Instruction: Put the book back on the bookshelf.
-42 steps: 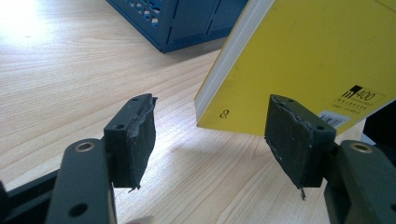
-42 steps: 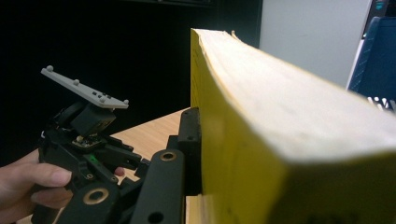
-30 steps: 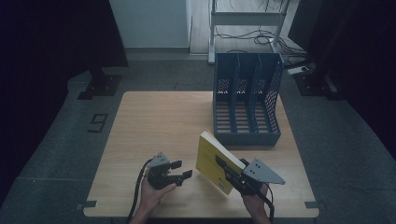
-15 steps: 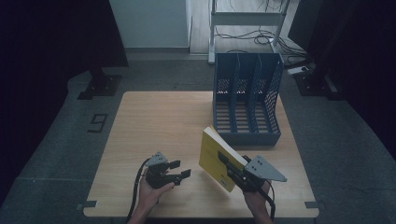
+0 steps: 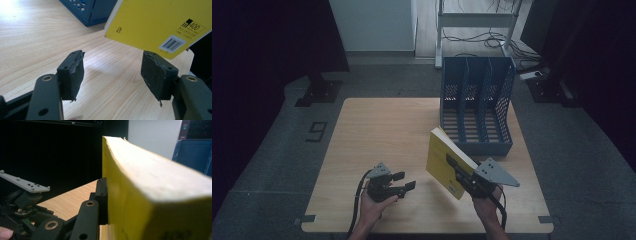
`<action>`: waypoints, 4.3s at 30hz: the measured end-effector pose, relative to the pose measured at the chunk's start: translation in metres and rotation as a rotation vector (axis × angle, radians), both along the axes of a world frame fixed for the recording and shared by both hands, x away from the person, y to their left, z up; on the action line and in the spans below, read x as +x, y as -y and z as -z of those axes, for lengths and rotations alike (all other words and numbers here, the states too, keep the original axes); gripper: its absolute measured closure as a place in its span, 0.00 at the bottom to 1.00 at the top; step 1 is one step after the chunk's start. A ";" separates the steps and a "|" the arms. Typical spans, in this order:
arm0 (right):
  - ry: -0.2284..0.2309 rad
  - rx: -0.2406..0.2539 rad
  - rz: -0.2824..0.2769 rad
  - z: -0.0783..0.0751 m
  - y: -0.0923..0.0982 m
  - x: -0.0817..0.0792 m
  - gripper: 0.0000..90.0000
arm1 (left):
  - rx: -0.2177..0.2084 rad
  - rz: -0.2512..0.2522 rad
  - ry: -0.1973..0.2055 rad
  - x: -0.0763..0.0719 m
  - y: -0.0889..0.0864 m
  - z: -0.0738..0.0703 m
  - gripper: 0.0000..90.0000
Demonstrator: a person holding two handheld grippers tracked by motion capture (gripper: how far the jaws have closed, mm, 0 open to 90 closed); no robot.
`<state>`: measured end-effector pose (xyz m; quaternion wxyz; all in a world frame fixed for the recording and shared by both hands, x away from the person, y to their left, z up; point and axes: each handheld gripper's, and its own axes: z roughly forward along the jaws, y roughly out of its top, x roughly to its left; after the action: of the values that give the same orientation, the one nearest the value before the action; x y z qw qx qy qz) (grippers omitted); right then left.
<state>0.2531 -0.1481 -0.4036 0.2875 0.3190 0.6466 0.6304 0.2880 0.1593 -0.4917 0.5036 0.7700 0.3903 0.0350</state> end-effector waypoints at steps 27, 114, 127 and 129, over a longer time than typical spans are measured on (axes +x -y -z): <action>-0.002 0.027 0.017 -0.035 -0.005 0.020 0.82 | -0.012 0.014 -0.023 -0.001 0.000 0.000 0.39; -0.003 0.077 0.248 -0.062 0.013 0.101 0.82 | -0.006 -0.004 -0.062 0.006 -0.011 0.005 0.39; -0.025 0.053 0.272 -0.055 0.013 0.120 0.82 | -0.018 -0.010 -0.063 0.006 -0.014 0.004 0.39; -0.026 0.051 0.273 -0.054 0.013 0.121 0.82 | -0.018 -0.014 -0.060 0.006 -0.016 0.003 0.39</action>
<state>0.3737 -0.1606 -0.3492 0.3539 0.4194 0.5848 0.5974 0.2945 0.1750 -0.4947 0.4985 0.7633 0.4108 0.0115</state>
